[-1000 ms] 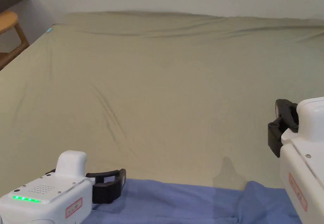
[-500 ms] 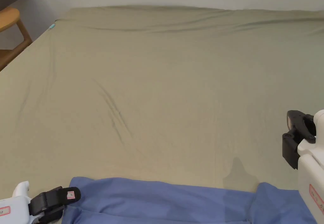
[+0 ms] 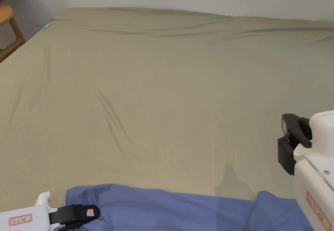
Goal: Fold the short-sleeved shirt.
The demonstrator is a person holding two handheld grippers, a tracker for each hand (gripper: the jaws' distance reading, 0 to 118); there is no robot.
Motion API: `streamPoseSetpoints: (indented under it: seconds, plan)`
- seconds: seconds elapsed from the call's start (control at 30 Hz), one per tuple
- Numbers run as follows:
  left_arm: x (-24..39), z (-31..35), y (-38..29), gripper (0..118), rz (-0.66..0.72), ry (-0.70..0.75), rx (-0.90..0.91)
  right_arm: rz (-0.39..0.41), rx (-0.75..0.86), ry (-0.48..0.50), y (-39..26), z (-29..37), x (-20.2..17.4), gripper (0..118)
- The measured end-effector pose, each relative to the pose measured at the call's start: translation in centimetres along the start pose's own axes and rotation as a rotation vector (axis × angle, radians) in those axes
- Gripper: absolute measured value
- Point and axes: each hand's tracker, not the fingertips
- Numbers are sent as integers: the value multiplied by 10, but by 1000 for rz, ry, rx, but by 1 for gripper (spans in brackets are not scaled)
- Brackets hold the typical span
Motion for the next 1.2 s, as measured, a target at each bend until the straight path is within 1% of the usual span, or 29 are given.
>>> streamPoseSetpoints:
  seconds: [0.03,0.13,0.17,0.23,0.33,0.4,0.43,0.5,0.6,0.67,0.73,0.8,0.87,0.93,1.0,1.07,1.1,1.2]
  plan:
    - [-12,7,7,7,-24,26,1,1,0,0,0,0,1,0]
    - [6,15,11,7,-103,103,3,3,-2,-8,5,3,-2,0]
    - [-10,14,21,7,-146,132,10,5,-5,-9,7,5,-4,0]
    - [-3,19,23,7,-195,148,12,8,-6,-11,12,9,-9,0]
    - [-21,24,34,7,-182,131,6,13,-6,-13,16,11,-12,0]
    - [-24,32,39,7,-178,140,18,10,-5,-4,18,12,-12,0]
    - [-14,33,34,7,-177,153,30,-4,-1,18,19,14,-11,0]
    - [-16,40,37,7,-165,155,39,-6,-2,11,22,15,-11,0]
    - [-21,52,47,7,-190,213,84,11,1,-9,24,17,-12,0]
    - [-13,64,49,7,-208,251,137,6,1,-10,26,18,-11,0]
    - [-10,75,53,7,-194,258,157,-3,0,-13,26,19,-8,0]
    - [-5,87,56,7,-209,308,196,-6,3,-15,28,21,-7,0]
    - [14,90,52,7,-245,302,167,-10,8,-17,28,22,-6,0]
    - [36,90,45,7,-319,323,160,-16,10,-15,29,23,-6,0]
    - [46,84,46,7,-373,309,144,-20,13,-16,28,24,-3,0]
    - [66,79,41,7,-396,295,138,-24,14,-13,28,26,-2,0]
    - [87,74,32,7,-424,278,122,-25,16,-12,28,28,-2,0]
    - [125,50,17,7,-502,264,65,-25,20,-12,28,34,0,0]
